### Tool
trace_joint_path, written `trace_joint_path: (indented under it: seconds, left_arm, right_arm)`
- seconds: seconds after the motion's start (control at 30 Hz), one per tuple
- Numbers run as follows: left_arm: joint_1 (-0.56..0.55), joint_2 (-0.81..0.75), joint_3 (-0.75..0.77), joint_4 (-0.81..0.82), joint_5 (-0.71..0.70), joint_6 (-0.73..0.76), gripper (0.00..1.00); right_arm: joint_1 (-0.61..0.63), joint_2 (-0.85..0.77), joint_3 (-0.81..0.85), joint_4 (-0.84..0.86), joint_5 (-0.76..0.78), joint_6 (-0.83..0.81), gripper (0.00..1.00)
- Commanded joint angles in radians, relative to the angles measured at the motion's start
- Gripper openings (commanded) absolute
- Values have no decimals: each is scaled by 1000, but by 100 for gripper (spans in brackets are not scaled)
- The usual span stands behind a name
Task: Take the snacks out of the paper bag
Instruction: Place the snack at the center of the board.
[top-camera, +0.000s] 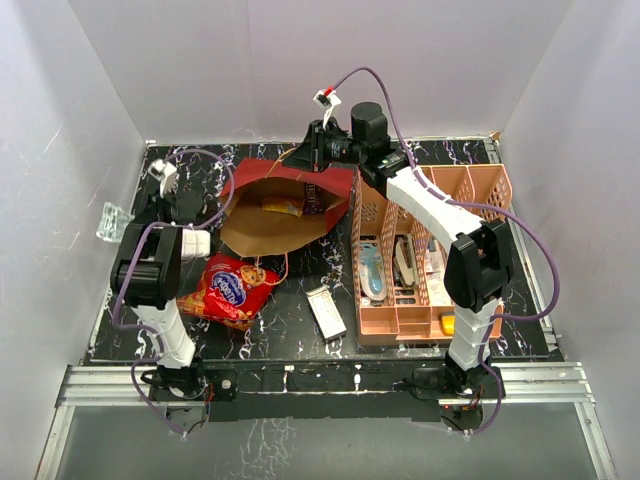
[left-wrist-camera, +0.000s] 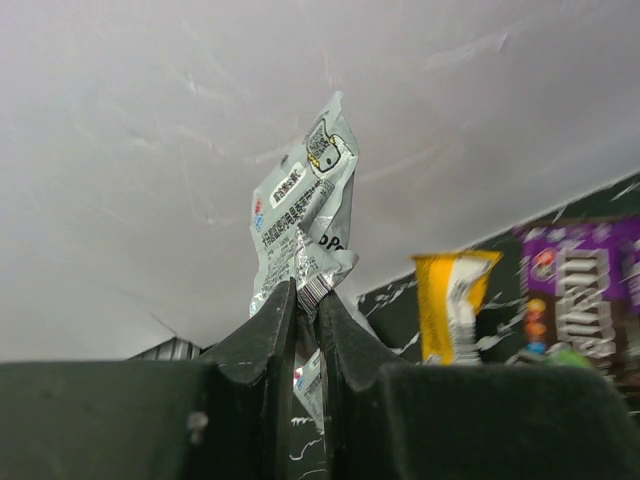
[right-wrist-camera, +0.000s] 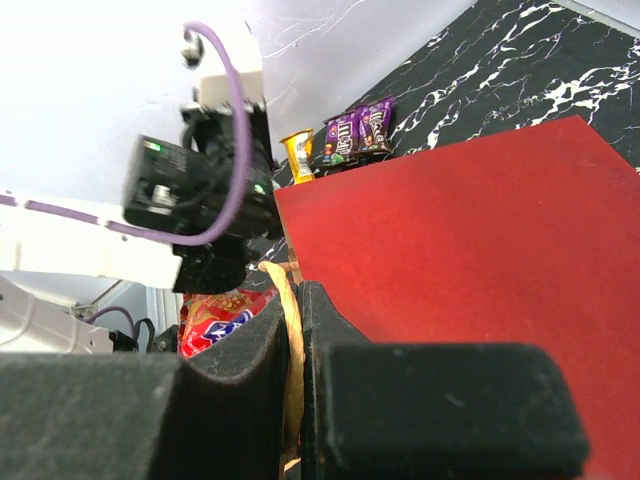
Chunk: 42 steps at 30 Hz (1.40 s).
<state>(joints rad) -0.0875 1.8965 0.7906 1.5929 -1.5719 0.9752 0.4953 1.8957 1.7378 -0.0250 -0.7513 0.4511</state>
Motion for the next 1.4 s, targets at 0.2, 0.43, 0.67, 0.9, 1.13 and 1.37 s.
trace_joint_path:
  seconds: [0.2, 0.43, 0.67, 0.9, 1.13, 1.37]
  left_arm:
    - [-175, -280, 295, -37, 195, 202, 0]
    - [-136, -604, 541, -1464, 743, -833, 0]
    - [-70, -559, 464, -1652, 479, -1130, 0]
    - [128, -388, 563, -2159, 493, -1659, 0]
    - [158, -346, 433, -2448, 386, -2101, 0]
    - [211, -286, 294, -2579, 437, -2435, 0]
  right_arm:
    - [-4, -38, 5, 71, -7, 17, 8]
    - [-5, -38, 9, 75, -10, 20, 8]
    - [-4, -41, 9, 77, -11, 23, 8]
    - [-4, -46, 10, 67, -12, 21, 8]
    - [-4, -43, 24, 63, -10, 21, 8]
    - [-3, -49, 15, 48, -11, 13, 8]
